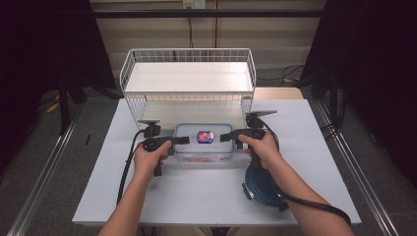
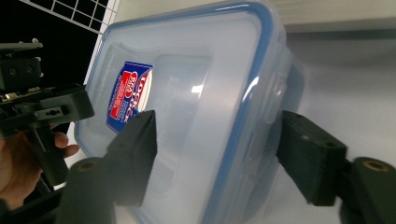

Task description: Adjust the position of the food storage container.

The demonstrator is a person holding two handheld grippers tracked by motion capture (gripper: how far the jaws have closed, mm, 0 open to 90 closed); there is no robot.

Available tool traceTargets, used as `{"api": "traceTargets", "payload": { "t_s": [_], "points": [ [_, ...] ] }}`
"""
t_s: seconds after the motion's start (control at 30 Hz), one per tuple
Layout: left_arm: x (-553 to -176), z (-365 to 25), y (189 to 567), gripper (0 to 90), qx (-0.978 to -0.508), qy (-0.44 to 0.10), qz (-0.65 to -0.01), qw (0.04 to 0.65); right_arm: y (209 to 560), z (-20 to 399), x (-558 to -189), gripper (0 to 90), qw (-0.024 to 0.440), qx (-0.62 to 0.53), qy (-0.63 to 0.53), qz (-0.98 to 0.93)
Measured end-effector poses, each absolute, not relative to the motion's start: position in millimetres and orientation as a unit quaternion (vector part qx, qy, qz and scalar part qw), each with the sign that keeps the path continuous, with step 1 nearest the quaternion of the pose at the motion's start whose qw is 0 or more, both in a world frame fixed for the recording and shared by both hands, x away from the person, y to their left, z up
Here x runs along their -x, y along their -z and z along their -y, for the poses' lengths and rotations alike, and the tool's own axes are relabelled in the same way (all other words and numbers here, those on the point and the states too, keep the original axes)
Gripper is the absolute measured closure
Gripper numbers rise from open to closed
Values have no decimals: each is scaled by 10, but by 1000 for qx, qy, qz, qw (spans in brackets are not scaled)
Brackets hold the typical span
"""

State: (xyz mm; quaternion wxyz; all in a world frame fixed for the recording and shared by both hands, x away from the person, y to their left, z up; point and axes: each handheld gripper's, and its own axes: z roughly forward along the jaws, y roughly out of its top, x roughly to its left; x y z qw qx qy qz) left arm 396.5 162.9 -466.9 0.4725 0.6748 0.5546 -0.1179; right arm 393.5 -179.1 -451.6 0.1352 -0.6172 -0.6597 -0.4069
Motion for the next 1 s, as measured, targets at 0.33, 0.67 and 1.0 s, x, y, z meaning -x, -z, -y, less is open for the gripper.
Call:
{"api": "traceTargets", "payload": {
  "t_s": [0.33,0.67,1.0],
  "points": [
    [-3892,-1684,4560,330,-675,100,-563,467,4456,1811,-3910,373,151,630,396,651],
    [-3769,-1742,4483,417,-654,104,-577,478,4352,1802,-3827,416,143,632,396,651],
    [-3681,-1806,4367,441,-638,82,-574,506,4273,1812,-3778,444,136,617,430,645]
  ]
}}
